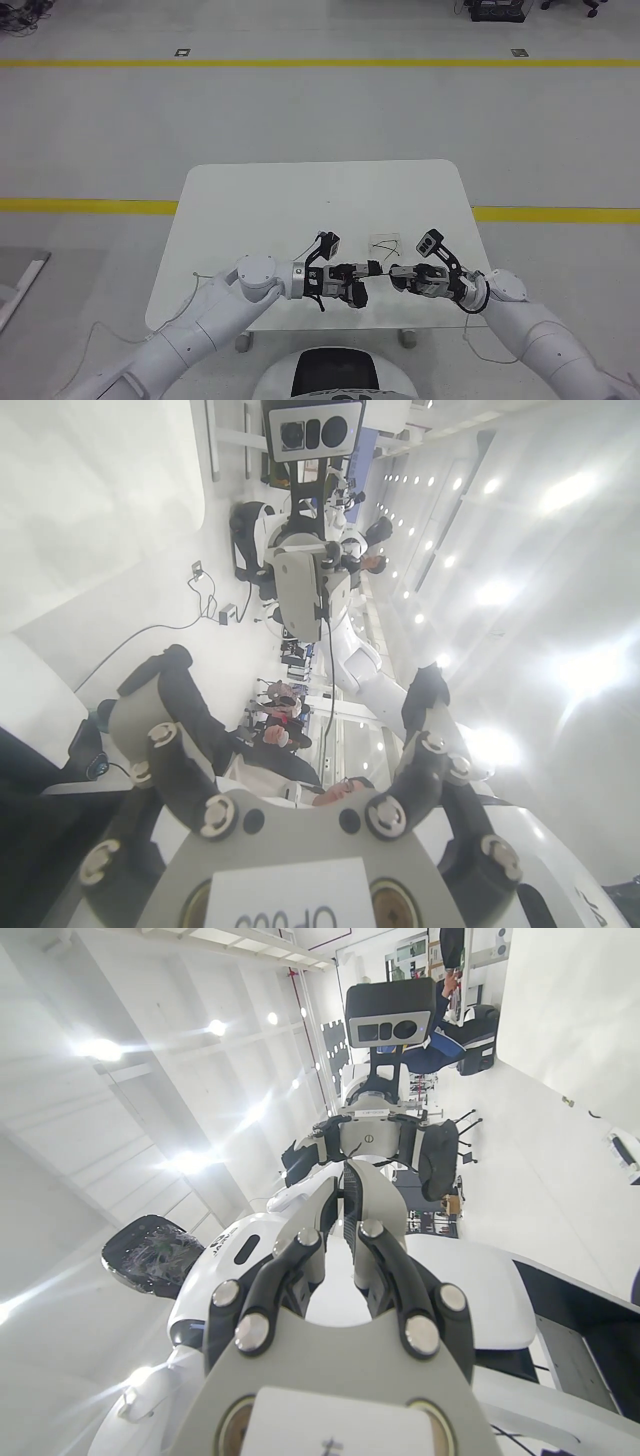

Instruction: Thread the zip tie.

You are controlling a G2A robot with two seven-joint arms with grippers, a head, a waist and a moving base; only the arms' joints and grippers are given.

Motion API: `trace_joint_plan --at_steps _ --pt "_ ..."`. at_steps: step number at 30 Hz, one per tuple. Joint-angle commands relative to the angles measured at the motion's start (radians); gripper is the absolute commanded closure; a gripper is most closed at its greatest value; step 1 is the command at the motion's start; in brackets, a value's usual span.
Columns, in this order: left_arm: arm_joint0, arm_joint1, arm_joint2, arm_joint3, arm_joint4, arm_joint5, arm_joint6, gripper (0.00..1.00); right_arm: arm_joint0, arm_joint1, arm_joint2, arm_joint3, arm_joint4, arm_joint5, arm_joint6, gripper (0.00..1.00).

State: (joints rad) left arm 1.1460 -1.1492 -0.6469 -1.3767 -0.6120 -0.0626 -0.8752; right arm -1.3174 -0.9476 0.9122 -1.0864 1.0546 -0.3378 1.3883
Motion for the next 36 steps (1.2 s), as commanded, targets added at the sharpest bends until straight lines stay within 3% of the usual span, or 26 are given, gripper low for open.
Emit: trace_joint_plan --at_steps 1,7,17,36 --pt "0.004 -0.001 0.003 -0.007 0.003 -0.003 0.012 0.00 -0.006 -0.001 0.003 -0.015 -0.014 0.001 -0.038 1.00" --pt "0.008 -0.005 0.000 -0.003 -0.056 0.006 -0.007 0.00 -0.021 -0.004 0.023 -0.031 -0.055 -0.002 -0.074 1.00" --pt "0.011 -0.007 0.002 -0.009 -0.054 0.004 0.012 0.00 -0.032 -0.008 0.030 -0.063 -0.070 0.003 -0.100 1.00" --pt "0.027 0.000 -0.024 -0.013 -0.057 0.008 0.029 0.00 -0.089 -0.008 0.102 -0.114 -0.120 0.004 -0.118 1.00"
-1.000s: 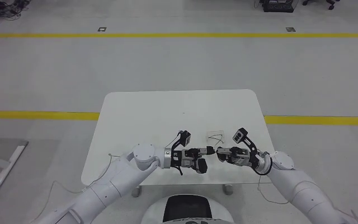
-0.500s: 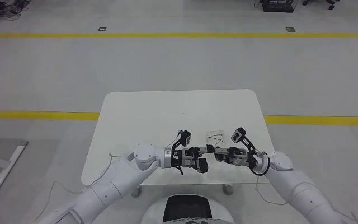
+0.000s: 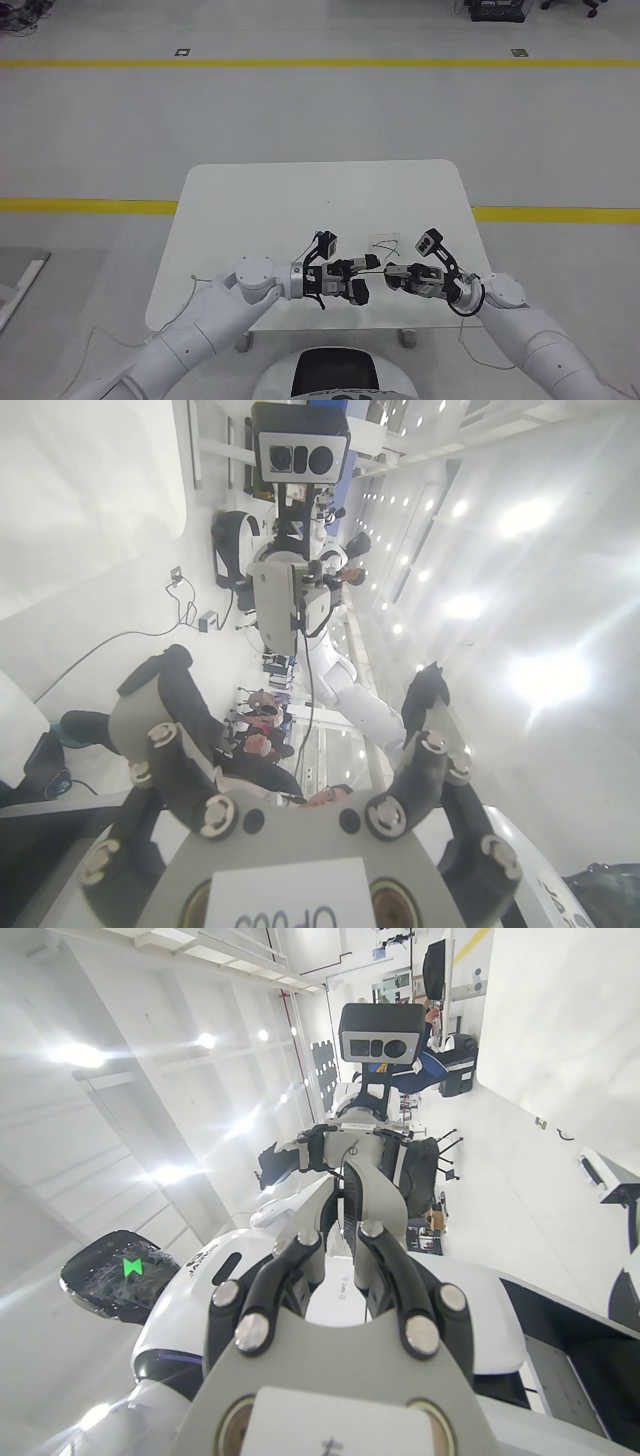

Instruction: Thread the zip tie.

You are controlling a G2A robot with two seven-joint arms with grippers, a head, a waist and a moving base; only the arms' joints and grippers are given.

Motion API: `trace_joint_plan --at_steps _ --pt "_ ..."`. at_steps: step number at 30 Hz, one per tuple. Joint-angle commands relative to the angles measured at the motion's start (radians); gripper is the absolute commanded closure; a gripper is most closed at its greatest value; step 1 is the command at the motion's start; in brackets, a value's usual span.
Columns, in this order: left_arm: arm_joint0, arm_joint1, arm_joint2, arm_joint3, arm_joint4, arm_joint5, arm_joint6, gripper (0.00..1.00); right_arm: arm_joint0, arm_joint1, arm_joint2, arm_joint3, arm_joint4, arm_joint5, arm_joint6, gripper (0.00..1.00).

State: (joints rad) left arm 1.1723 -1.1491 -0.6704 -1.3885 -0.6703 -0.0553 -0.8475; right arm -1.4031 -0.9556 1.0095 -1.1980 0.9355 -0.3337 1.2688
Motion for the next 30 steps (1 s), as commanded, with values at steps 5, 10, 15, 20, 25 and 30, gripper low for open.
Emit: trace_joint_plan --at_steps 5,10,15,20,25,30 --pt "0.004 0.001 -0.004 -0.005 0.004 0.004 0.008 0.00 -0.014 0.000 0.021 -0.014 -0.009 0.002 0.006 1.00" --pt "0.004 0.000 -0.002 -0.009 0.007 0.009 0.005 0.00 -0.020 -0.003 0.030 -0.021 -0.015 0.010 0.010 1.00" --pt "0.001 -0.002 0.004 -0.004 0.008 0.011 0.005 0.00 -0.021 -0.008 0.034 -0.024 -0.018 0.014 0.015 1.00" --pt "-0.002 -0.004 0.006 0.001 0.008 0.012 0.003 0.00 -0.023 -0.011 0.040 -0.022 -0.023 0.018 0.019 1.00" --pt "-0.002 -0.005 0.007 0.006 0.008 0.009 0.003 0.00 -0.021 -0.016 0.042 -0.018 -0.032 0.025 0.019 1.00" --pt "-0.002 -0.005 0.002 0.010 0.005 0.005 0.001 0.00 -0.028 -0.017 0.054 -0.019 -0.034 0.020 0.026 1.00"
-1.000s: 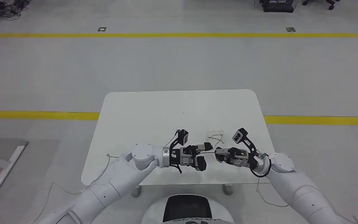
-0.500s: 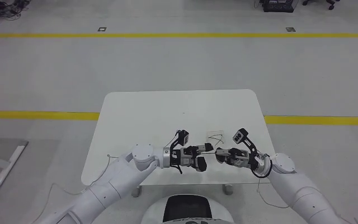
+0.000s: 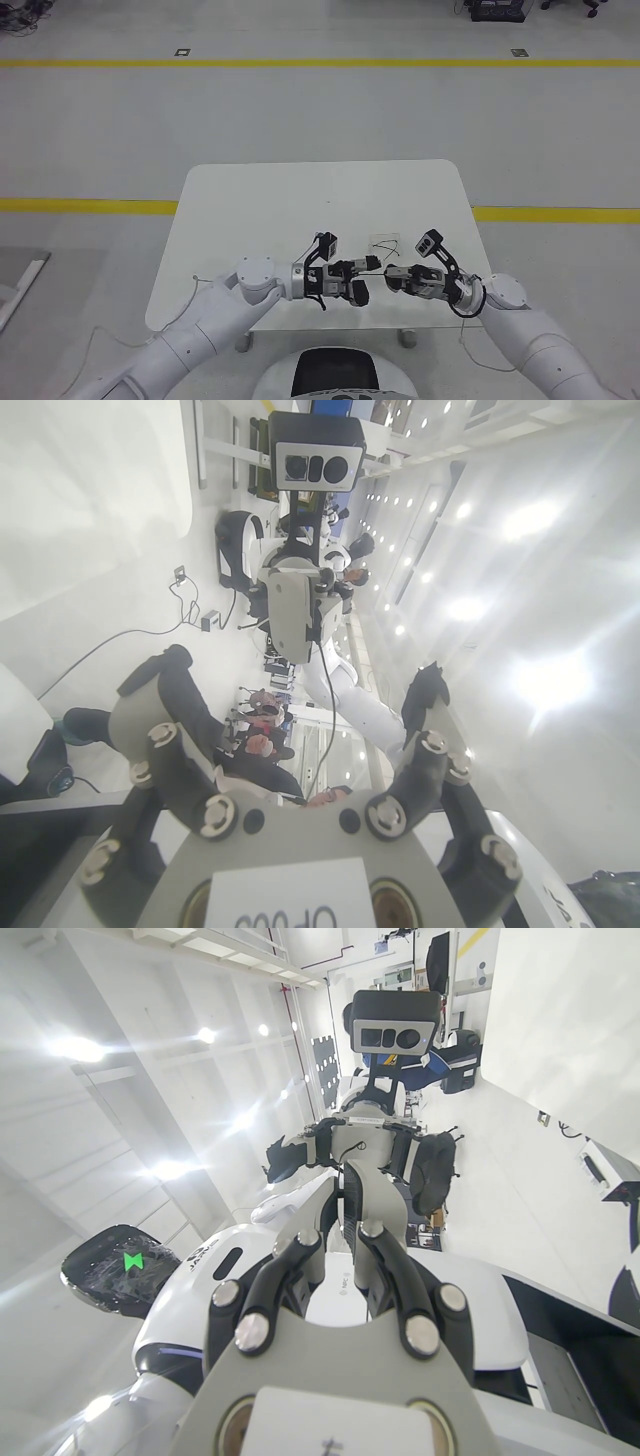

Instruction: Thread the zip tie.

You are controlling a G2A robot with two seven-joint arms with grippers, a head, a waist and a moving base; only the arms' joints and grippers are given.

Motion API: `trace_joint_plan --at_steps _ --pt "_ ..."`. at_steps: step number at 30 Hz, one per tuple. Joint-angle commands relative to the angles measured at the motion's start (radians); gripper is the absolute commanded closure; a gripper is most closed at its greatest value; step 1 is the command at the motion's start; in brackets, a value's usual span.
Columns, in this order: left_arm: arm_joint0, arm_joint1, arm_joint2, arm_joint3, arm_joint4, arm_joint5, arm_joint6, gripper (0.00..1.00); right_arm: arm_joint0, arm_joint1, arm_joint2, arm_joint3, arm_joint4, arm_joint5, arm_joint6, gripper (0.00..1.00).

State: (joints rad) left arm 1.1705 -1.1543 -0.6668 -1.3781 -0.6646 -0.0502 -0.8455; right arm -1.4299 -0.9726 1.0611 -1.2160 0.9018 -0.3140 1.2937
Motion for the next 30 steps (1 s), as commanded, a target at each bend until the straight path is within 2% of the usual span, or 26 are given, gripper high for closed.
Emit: trace_joint_plan --at_steps 1,11,30 --pt "0.001 0.001 -0.003 -0.001 0.000 -0.001 -0.001 0.00 -0.003 0.000 0.005 -0.001 -0.002 0.000 0.002 1.00" --pt "0.005 0.002 -0.008 -0.003 -0.002 -0.001 -0.002 0.00 -0.010 -0.006 0.018 -0.005 -0.010 0.008 0.008 1.00" --pt "-0.009 -0.008 0.008 0.012 -0.002 0.002 -0.008 0.00 0.001 -0.018 0.024 0.009 -0.059 0.041 -0.006 1.00"
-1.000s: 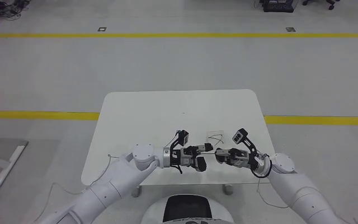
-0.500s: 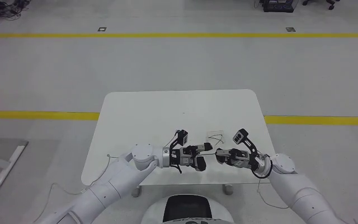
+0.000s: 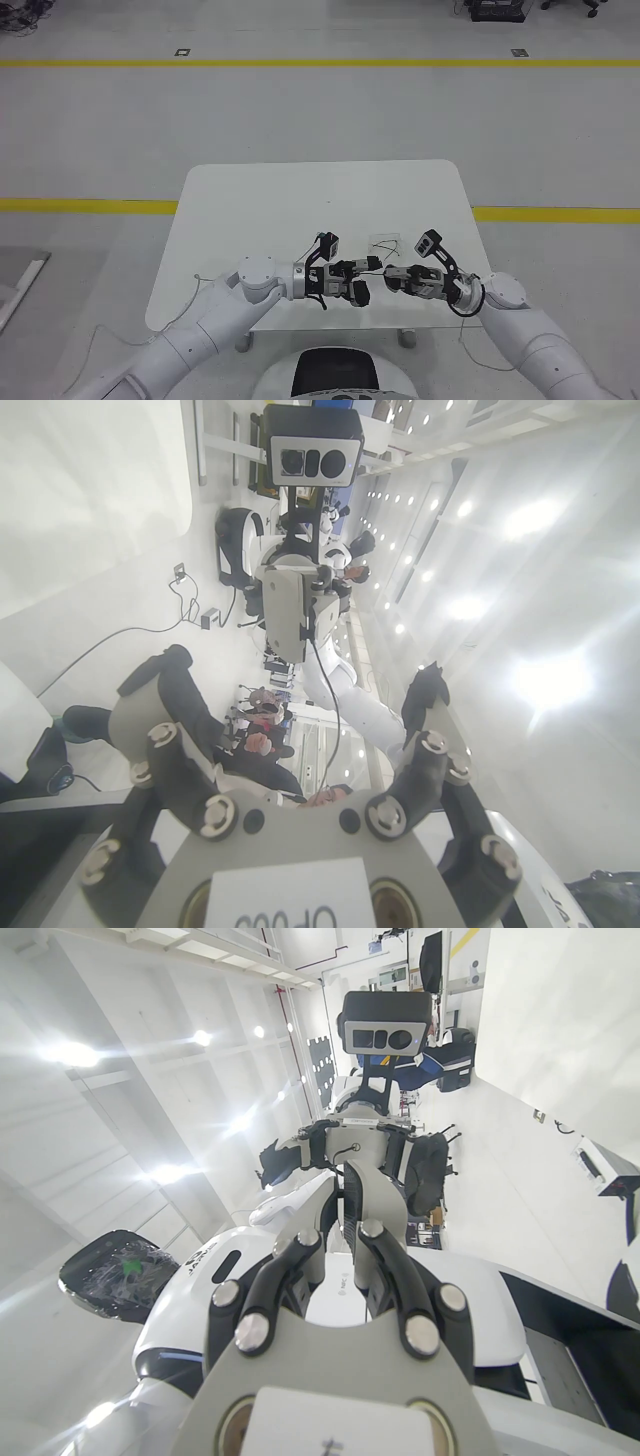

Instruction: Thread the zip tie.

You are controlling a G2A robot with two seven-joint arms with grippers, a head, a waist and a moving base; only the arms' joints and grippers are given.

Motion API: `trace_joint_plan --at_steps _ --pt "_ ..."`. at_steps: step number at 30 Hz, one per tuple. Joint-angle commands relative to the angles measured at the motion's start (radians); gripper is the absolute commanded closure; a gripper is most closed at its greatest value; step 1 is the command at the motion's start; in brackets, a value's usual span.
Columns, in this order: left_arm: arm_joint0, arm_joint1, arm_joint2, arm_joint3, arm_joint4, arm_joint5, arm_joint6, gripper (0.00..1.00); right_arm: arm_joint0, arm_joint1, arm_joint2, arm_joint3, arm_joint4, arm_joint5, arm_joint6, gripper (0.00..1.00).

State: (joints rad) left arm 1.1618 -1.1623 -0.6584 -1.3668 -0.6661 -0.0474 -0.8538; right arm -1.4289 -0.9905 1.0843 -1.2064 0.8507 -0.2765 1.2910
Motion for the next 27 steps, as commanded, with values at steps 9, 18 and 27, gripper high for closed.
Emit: trace_joint_plan --at_steps 9,18,27 --pt "0.003 0.001 -0.006 0.006 0.001 -0.005 -0.003 0.26 0.000 -0.001 0.001 -0.012 -0.063 0.030 -0.025 1.00" --pt "0.006 0.002 -0.008 0.006 0.005 -0.002 -0.004 0.50 -0.002 -0.006 0.004 -0.012 -0.068 0.030 -0.025 1.00" --pt "0.007 0.002 -0.008 0.011 0.011 0.000 -0.001 0.61 -0.004 -0.009 0.010 -0.010 -0.076 0.031 -0.029 1.00"
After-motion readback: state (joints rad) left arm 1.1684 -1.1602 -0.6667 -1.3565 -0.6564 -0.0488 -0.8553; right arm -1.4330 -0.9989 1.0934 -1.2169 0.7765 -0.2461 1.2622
